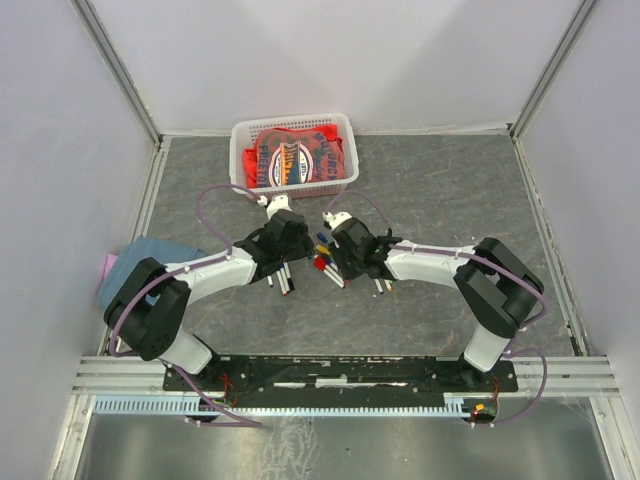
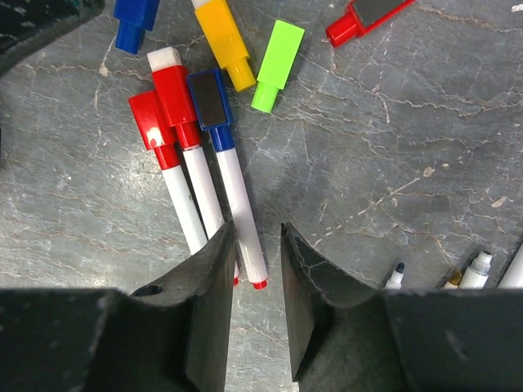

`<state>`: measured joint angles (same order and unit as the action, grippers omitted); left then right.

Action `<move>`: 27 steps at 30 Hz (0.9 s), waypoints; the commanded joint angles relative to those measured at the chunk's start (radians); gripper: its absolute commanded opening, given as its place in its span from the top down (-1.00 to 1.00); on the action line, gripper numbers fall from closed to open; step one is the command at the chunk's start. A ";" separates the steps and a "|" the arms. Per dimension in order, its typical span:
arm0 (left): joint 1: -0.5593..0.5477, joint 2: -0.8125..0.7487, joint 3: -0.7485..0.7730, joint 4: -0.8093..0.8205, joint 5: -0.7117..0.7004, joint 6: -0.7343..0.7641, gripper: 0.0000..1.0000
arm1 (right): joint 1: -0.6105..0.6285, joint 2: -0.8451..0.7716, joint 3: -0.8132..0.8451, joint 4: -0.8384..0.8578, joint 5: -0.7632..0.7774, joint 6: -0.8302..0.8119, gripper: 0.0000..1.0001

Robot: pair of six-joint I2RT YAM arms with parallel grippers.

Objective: Open the pen caps

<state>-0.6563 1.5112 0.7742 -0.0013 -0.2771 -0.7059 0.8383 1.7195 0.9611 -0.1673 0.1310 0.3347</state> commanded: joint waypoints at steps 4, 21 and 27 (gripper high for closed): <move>0.004 -0.046 -0.004 0.043 0.006 -0.010 -0.24 | 0.008 0.025 0.029 0.034 -0.008 -0.005 0.30; 0.004 -0.063 -0.009 0.052 0.037 -0.034 -0.31 | 0.010 0.021 -0.040 0.015 0.019 0.025 0.86; 0.013 -0.081 -0.015 0.056 0.071 -0.054 -0.34 | 0.009 -0.019 -0.041 0.035 0.019 0.050 0.98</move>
<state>-0.6556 1.4761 0.7635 0.0078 -0.2298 -0.7185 0.8429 1.7355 0.9390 -0.1238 0.1398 0.3584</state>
